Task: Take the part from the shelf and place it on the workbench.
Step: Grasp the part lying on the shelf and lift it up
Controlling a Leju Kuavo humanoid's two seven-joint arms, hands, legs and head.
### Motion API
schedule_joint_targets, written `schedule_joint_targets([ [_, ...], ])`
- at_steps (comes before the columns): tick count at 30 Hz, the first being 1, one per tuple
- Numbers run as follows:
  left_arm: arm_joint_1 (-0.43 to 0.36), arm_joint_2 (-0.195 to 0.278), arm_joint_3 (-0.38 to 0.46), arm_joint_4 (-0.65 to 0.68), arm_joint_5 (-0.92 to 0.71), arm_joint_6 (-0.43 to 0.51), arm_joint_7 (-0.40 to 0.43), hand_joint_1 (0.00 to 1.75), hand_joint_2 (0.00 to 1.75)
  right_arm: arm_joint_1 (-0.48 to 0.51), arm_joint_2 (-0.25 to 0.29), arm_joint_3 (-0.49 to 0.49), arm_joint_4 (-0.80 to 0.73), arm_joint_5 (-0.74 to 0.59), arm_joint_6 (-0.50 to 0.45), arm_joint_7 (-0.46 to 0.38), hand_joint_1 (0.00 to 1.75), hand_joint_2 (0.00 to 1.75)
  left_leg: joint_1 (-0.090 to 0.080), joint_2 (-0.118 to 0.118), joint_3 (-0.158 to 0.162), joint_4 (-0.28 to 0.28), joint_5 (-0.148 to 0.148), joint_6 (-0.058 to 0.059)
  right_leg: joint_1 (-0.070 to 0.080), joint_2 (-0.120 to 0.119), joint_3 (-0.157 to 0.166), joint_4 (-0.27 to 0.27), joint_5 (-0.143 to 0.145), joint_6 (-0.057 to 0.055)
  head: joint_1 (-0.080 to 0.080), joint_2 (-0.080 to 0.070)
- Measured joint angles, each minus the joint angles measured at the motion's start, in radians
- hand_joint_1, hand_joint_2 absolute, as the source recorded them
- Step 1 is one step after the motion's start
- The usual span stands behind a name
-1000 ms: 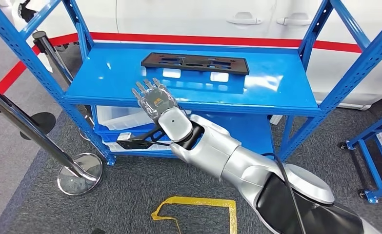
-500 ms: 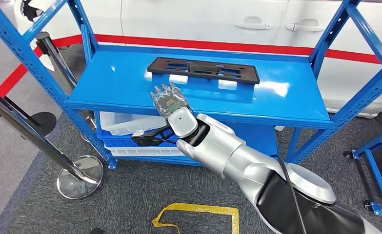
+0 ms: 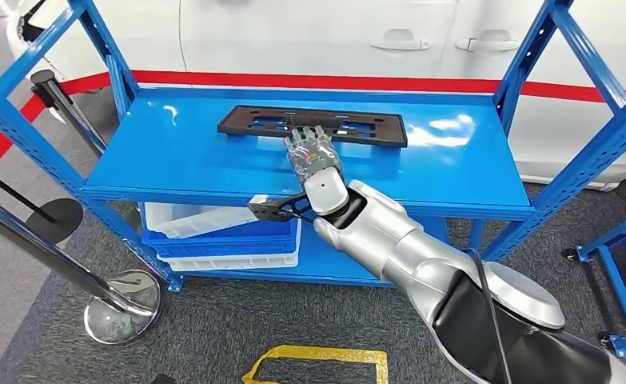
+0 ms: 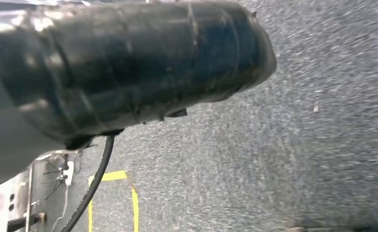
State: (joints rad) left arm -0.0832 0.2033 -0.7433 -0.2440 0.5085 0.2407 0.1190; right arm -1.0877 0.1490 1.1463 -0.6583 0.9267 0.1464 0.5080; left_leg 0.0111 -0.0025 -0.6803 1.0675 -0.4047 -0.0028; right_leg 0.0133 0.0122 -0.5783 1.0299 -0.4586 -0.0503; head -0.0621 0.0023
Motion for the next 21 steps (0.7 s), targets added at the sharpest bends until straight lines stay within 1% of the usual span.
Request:
schedule_joint_targets([
  [1, -0.001, 0.0, 0.0, 0.0, 0.0, 0.0, 0.0, 0.0, 0.0, -0.001, -0.004, 0.0, 0.002, 0.001, -0.005, 0.004, 0.0, 1.75, -0.005, 0.0, 0.014, -0.035, 0.008, 0.008, 0.0, 0.001, 0.003, -0.002, -0.004, 0.004, 0.0, 0.0],
  [3, -0.001, 0.0, 0.0, 0.001, 0.0, 0.0, 0.0, 0.0, 0.0, 0.0, -0.013, -0.001, 0.005, 0.004, -0.012, 0.01, 0.0, 1.75, -0.011, -0.001, 0.03, -0.061, -0.002, 0.021, 0.0, 0.001, 0.008, 0.002, -0.004, 0.015, 0.001, 0.0],
  [5, 0.002, 0.0, 0.0, 0.002, -0.001, 0.0, 0.0, 0.0, 0.0, 0.0, -0.021, -0.003, 0.007, 0.007, -0.019, 0.017, 0.0, 1.75, -0.005, 0.0, 0.054, -0.078, 0.001, 0.029, 0.002, 0.0, 0.012, 0.016, -0.011, 0.027, 0.002, 0.0],
  [6, 0.002, -0.001, -0.001, 0.002, -0.001, 0.0, 0.0, 0.0, 0.0, -0.002, -0.025, -0.004, 0.008, 0.007, -0.024, 0.02, 0.0, 1.75, -0.002, 0.0, 0.065, -0.084, 0.0, 0.032, 0.002, -0.001, 0.003, 0.039, -0.023, 0.032, 0.004, 0.0],
  [7, 0.0, -0.001, -0.001, 0.002, -0.001, 0.0, 0.0, 0.0, 0.0, -0.004, -0.029, -0.006, 0.008, 0.006, -0.03, 0.022, 0.0, 1.75, 0.001, 0.001, 0.073, -0.088, -0.002, 0.034, -0.001, -0.001, -0.02, 0.081, -0.045, 0.038, 0.005, 0.0],
  [8, -0.002, -0.002, -0.001, 0.002, 0.0, -0.001, 0.0, 0.0, 0.0, -0.005, -0.034, -0.007, 0.009, 0.004, -0.036, 0.023, 0.0, 1.75, 0.001, 0.0, 0.078, -0.089, -0.005, 0.036, -0.005, -0.002, -0.054, 0.139, -0.07, 0.042, 0.007, 0.0],
  [9, -0.003, -0.003, -0.001, 0.002, 0.001, -0.002, 0.0, 0.0, 0.0, -0.002, -0.038, -0.009, 0.009, 0.002, -0.042, 0.024, 0.0, 1.75, 0.001, 0.0, 0.081, -0.088, -0.01, 0.036, -0.01, -0.002, -0.094, 0.201, -0.094, 0.046, 0.008, 0.0],
  [10, -0.004, -0.004, -0.001, 0.002, 0.002, -0.003, 0.001, 0.0, 0.0, 0.003, -0.042, -0.011, 0.009, 0.001, -0.049, 0.025, 0.0, 1.75, 0.003, 0.0, 0.084, -0.087, -0.015, 0.035, -0.015, -0.002, -0.129, 0.248, -0.107, 0.051, 0.007, 0.0],
  [11, -0.002, -0.004, -0.001, 0.002, 0.003, -0.004, 0.002, 0.0, 0.0, 0.009, -0.045, -0.013, 0.009, 0.001, -0.055, 0.026, 0.0, 1.75, 0.005, 0.0, 0.089, -0.085, -0.022, 0.032, -0.019, -0.002, -0.151, 0.265, -0.1, 0.056, 0.008, 0.0],
  [12, -0.001, -0.005, -0.001, 0.002, 0.003, -0.005, 0.003, 0.0, 0.0, 0.014, -0.048, -0.014, 0.008, 0.001, -0.062, 0.028, 0.0, 1.75, 0.009, -0.001, 0.096, -0.081, -0.029, 0.028, -0.024, -0.002, -0.154, 0.245, -0.072, 0.062, 0.008, 0.0],
  [13, 0.0, -0.005, -0.001, 0.002, 0.004, -0.005, 0.004, 0.0, 0.0, 0.016, -0.051, -0.016, 0.008, 0.001, -0.069, 0.032, 0.0, 1.75, 0.014, -0.002, 0.104, -0.076, -0.039, 0.023, -0.03, -0.003, -0.14, 0.19, -0.026, 0.069, 0.008, 0.0],
  [14, 0.001, -0.005, -0.001, 0.002, 0.004, -0.006, 0.005, 0.0, 0.0, 0.018, -0.054, -0.018, 0.007, 0.001, -0.076, 0.034, 0.0, 1.75, 0.018, -0.002, 0.111, -0.071, -0.05, 0.016, -0.035, -0.002, -0.119, 0.129, 0.016, 0.075, 0.008, 0.0],
  [15, 0.0, -0.005, -0.001, 0.002, 0.004, -0.006, 0.005, 0.0, 0.0, 0.018, -0.057, -0.02, 0.006, 0.001, -0.081, 0.037, 0.0, 1.75, 0.02, -0.003, 0.115, -0.063, -0.059, 0.009, -0.036, -0.002, -0.103, 0.07, 0.038, 0.077, 0.01, 0.0],
  [16, -0.002, -0.005, -0.002, 0.002, 0.004, -0.006, 0.005, 0.0, 0.0, 0.019, -0.059, -0.022, 0.005, 0.001, -0.084, 0.037, 0.0, 1.75, 0.02, -0.004, 0.115, -0.058, -0.068, 0.001, -0.035, -0.002, -0.091, 0.036, 0.05, 0.072, 0.012, 0.0],
  [17, -0.003, -0.005, -0.002, 0.003, 0.004, -0.006, 0.005, 0.0, 0.0, 0.021, -0.061, -0.024, 0.003, 0.001, -0.085, 0.037, 0.0, 1.75, 0.02, -0.004, 0.116, -0.053, -0.073, -0.006, -0.032, -0.001, -0.089, 0.024, 0.045, 0.063, 0.013, 0.0],
  [18, -0.004, -0.005, -0.002, 0.003, 0.004, -0.006, 0.005, 0.0, 0.0, 0.022, -0.064, -0.025, 0.001, 0.0, -0.086, 0.037, 0.0, 1.75, 0.019, -0.005, 0.117, -0.05, -0.077, -0.012, -0.029, -0.002, -0.089, 0.021, 0.04, 0.05, 0.014, 0.0],
  [19, -0.005, -0.005, -0.002, 0.003, 0.004, -0.006, 0.006, 0.0, 0.0, 0.023, -0.065, -0.027, -0.001, 0.0, -0.087, 0.038, 0.0, 1.75, 0.02, -0.004, 0.117, -0.049, -0.08, -0.017, -0.029, -0.002, -0.085, 0.026, 0.042, 0.038, 0.013, 0.0],
  [20, -0.004, -0.006, -0.003, 0.003, 0.005, -0.006, 0.006, 0.0, 0.0, 0.024, -0.066, -0.029, -0.003, 0.0, -0.087, 0.038, 0.0, 1.75, 0.021, -0.004, 0.115, -0.038, -0.082, -0.02, -0.029, -0.001, -0.08, 0.025, 0.039, 0.031, 0.012, 0.0],
  [21, -0.005, -0.006, -0.003, 0.003, 0.004, -0.006, 0.006, 0.0, 0.0, 0.023, -0.067, -0.033, -0.004, 0.001, -0.088, 0.038, 0.0, 1.75, 0.022, -0.003, 0.103, -0.012, -0.085, -0.023, -0.03, -0.001, -0.073, 0.024, 0.037, 0.025, 0.011, 0.0],
])
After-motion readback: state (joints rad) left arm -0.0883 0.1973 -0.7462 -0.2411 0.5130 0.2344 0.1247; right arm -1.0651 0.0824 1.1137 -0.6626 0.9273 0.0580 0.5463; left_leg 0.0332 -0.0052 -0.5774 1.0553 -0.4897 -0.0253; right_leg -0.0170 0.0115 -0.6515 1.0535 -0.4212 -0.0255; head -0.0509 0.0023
